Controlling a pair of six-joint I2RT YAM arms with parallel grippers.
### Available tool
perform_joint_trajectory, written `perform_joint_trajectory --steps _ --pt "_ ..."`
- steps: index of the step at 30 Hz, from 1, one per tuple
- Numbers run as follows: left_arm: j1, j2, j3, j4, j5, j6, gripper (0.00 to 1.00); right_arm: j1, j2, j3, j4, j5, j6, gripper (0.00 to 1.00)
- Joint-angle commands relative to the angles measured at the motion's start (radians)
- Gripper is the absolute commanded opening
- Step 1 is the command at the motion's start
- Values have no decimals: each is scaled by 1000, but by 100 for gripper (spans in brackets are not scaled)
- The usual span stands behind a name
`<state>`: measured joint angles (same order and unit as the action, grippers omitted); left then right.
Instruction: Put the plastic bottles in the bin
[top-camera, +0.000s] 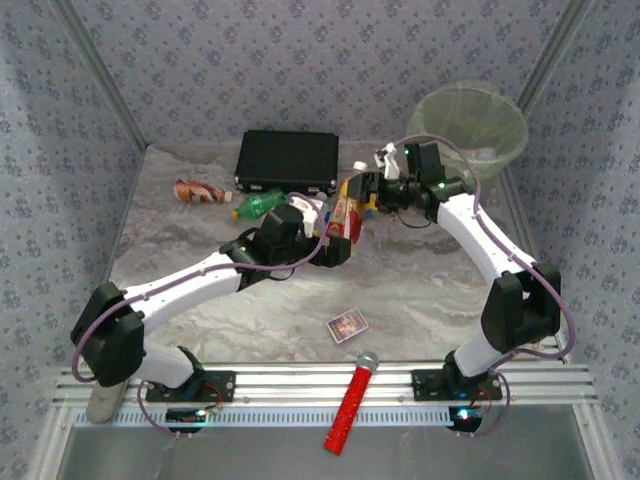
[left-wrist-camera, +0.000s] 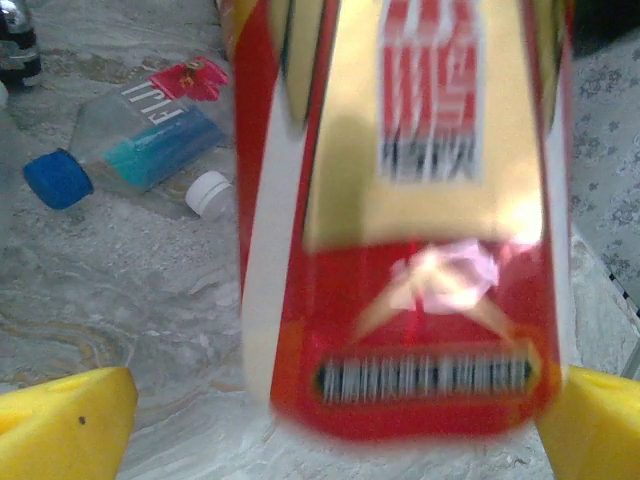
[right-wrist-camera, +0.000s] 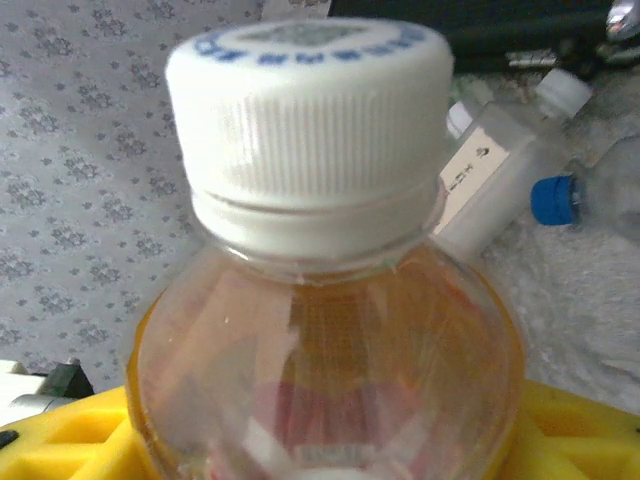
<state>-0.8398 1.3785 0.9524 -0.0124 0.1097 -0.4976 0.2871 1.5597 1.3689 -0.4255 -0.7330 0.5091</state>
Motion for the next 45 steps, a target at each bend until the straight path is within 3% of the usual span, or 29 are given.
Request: perform_joint_trajectory --steps 1,8,17,27,35,45 --pt "-5 -71 -26 -18 -51 -1 100 -44 -28 135 -163 28 -144 64" --pt "-5 -158 -107 -112 -119 -35 100 -164 -56 399 -318 187 -268 61" --pt "-4 -253 -186 -115 -176 -90 100 -299 -42 582 -205 518 -298 61" --pt "-2 -307 -205 -195 -225 -94 100 -398 193 820 -265 692 -305 61" --pt "2 -379 -241 -236 -269 -102 100 -401 473 1097 -438 609 -296 61" --pt "36 -392 -289 -291 -316 -174 100 -402 602 1103 -562 523 -281 62"
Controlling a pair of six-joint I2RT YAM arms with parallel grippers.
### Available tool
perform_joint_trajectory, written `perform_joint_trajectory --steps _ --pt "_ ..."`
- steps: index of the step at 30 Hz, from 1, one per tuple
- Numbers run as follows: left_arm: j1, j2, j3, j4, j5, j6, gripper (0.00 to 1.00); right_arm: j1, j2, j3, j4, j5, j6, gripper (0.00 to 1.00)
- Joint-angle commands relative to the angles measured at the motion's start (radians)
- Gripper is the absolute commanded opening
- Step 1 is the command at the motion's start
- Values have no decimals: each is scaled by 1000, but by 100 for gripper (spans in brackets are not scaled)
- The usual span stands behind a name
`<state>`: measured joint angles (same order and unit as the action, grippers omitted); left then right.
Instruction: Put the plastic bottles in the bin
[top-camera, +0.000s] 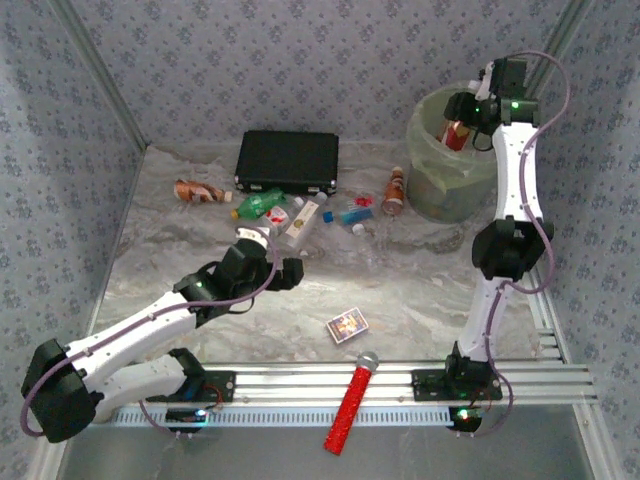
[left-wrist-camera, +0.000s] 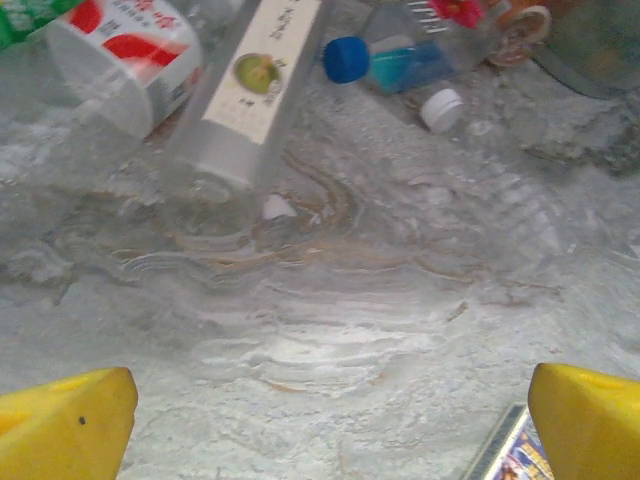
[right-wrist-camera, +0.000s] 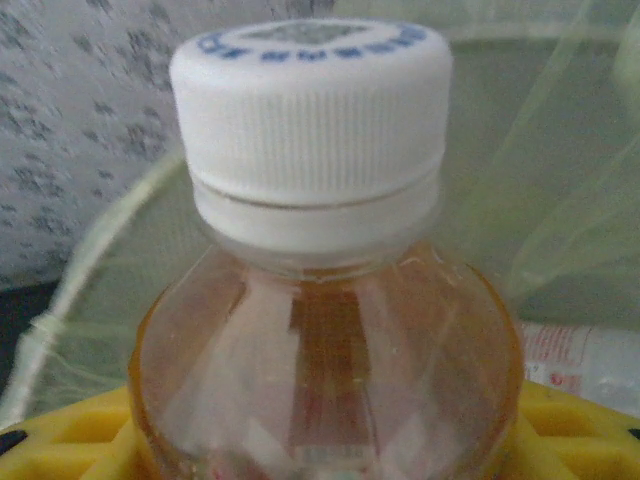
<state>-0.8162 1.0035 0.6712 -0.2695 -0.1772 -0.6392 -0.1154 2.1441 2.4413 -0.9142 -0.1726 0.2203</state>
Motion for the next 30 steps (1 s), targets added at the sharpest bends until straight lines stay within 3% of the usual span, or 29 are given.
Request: perform_joint_trajectory --steps 1,9,19,30 --pt "15 -18 -10 -35 -26 -33 100 0 27 27 -89 -48 7 62" --pt "23 -15 -20 -43 -10 -39 100 -5 73 -45 -134 -96 8 67" --pt "25 -7 -12 -50 -2 -34 100 -18 61 -2 -161 -143 37 85" --pt "29 36 12 -56 15 -13 100 -32 -41 131 -264 -2 -41 100"
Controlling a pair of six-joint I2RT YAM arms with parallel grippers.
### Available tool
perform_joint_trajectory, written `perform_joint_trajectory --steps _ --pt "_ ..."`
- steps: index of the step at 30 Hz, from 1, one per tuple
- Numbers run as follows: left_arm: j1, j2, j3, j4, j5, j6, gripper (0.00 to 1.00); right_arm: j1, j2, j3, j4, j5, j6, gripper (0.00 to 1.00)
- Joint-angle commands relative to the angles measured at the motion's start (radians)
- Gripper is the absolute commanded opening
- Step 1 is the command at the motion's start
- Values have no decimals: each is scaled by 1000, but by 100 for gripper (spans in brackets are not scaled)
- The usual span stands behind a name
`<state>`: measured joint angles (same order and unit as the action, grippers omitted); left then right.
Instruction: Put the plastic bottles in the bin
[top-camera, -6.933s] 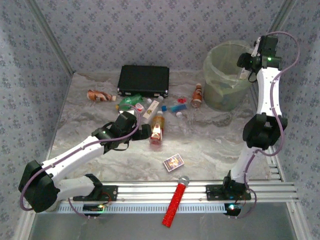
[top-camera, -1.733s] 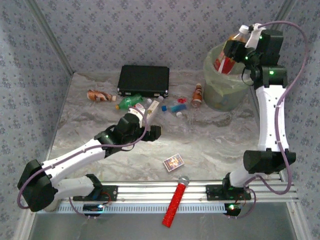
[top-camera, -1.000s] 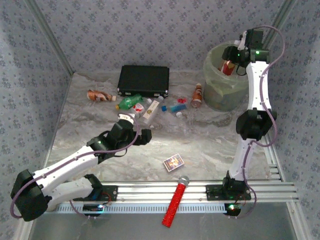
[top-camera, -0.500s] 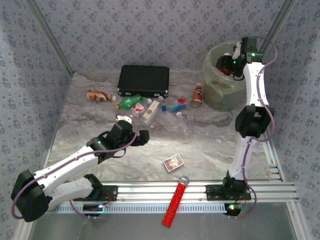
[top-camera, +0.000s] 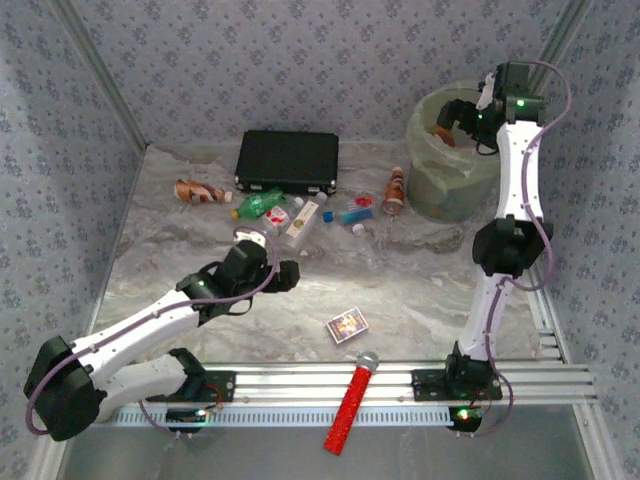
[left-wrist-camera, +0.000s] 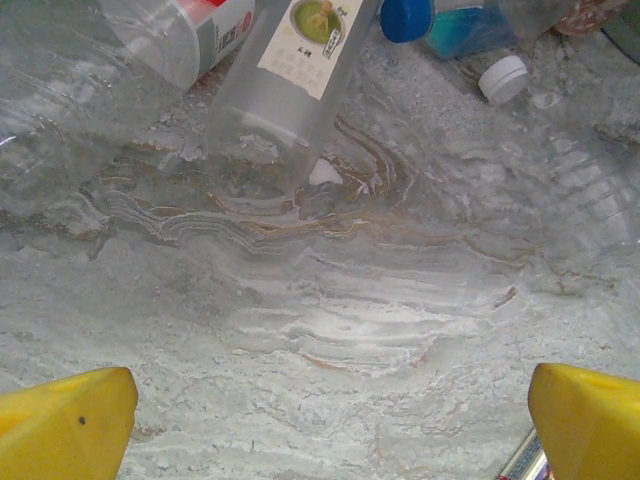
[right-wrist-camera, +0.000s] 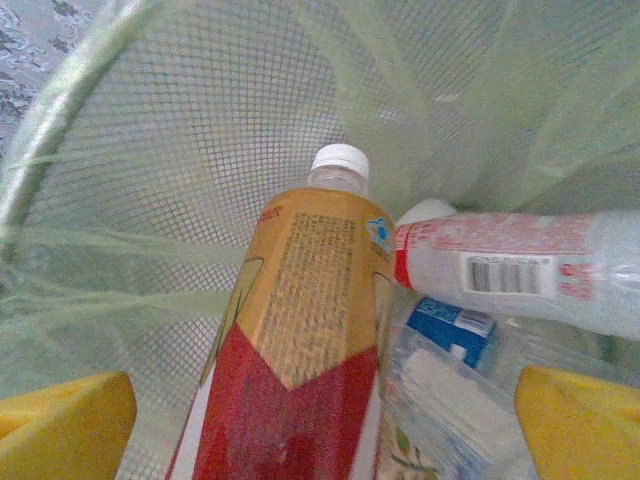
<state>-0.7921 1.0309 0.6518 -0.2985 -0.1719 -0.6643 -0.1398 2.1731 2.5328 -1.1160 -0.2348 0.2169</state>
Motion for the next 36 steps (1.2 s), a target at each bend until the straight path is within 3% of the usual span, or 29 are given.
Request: perform_joint_trajectory --steps 1,14,25,30,36 --pt "4 14 36 -29 10 15 100 -9 -86 39 -69 72 -44 100" --pt "40 127 138 -56 41 44 100 -4 -399 -210 19 94 -69 100" --pt "130 220 229 -106 73 96 100 48 -520 -330 1 80 -104 100" --pt "273 242 283 -196 31 72 100 99 -583 -411 21 66 -110 99" --pt "547 279 318 -141 71 -121 100 133 -657 -535 60 66 -99 99"
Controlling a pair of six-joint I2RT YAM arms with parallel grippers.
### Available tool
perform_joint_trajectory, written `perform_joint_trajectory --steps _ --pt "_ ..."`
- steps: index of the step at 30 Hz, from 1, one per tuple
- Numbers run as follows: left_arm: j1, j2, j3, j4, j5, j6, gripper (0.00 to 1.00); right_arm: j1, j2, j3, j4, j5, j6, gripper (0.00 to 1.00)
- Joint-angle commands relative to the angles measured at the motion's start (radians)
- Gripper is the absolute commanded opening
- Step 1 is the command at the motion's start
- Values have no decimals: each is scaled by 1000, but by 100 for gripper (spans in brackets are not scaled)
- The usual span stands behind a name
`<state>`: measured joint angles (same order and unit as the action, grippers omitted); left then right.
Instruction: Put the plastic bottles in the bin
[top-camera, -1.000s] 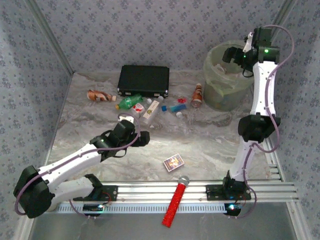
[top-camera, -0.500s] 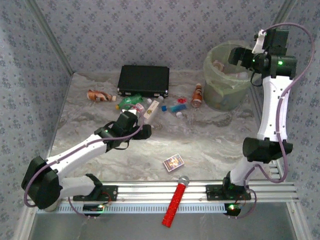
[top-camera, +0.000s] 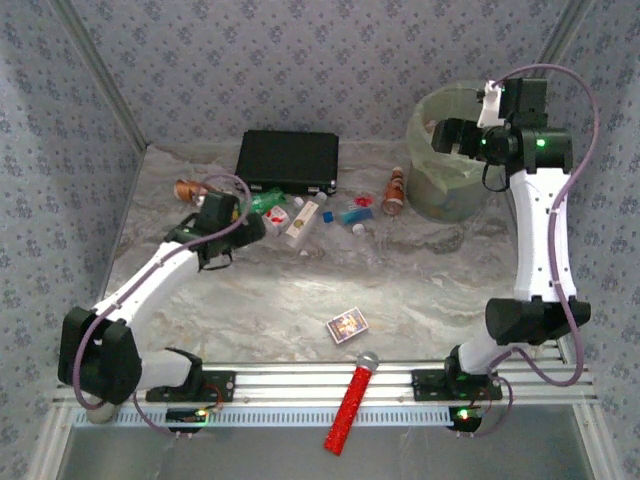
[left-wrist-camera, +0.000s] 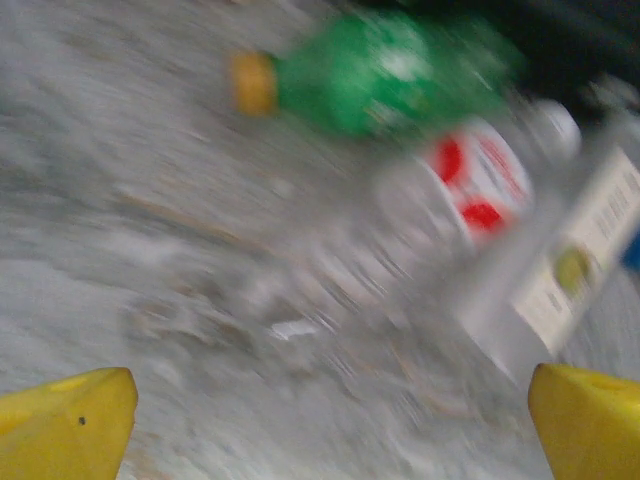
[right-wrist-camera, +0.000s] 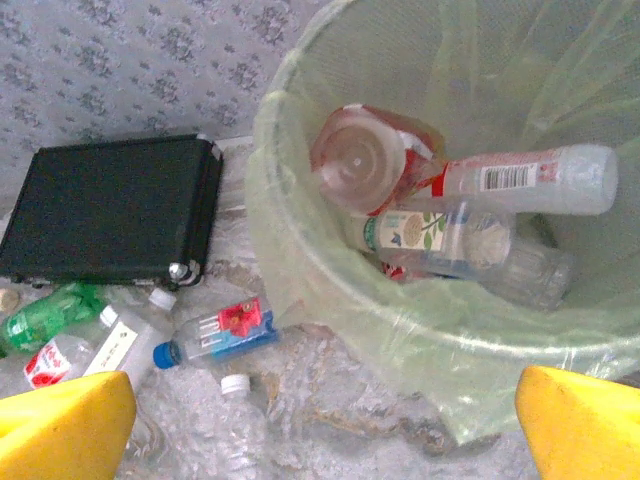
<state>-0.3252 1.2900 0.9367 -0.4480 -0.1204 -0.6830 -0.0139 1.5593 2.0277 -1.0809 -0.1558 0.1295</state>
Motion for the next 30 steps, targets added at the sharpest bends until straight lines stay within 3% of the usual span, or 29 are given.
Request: perform_joint_trajectory --steps 1,8,17,30 --pt "124 37 41 38 46 -125 100 10 -52 -47 26 -16 -11 99" --pt "301 298 176 189 120 -307 100 12 -117 -146 27 -39 -8 99" --pt "310 615 427 205 90 -441 100 -9 -221 -262 43 -70 21 98" --pt "295 808 562 171 38 -471 94 -78 -278 -350 63 -129 15 98"
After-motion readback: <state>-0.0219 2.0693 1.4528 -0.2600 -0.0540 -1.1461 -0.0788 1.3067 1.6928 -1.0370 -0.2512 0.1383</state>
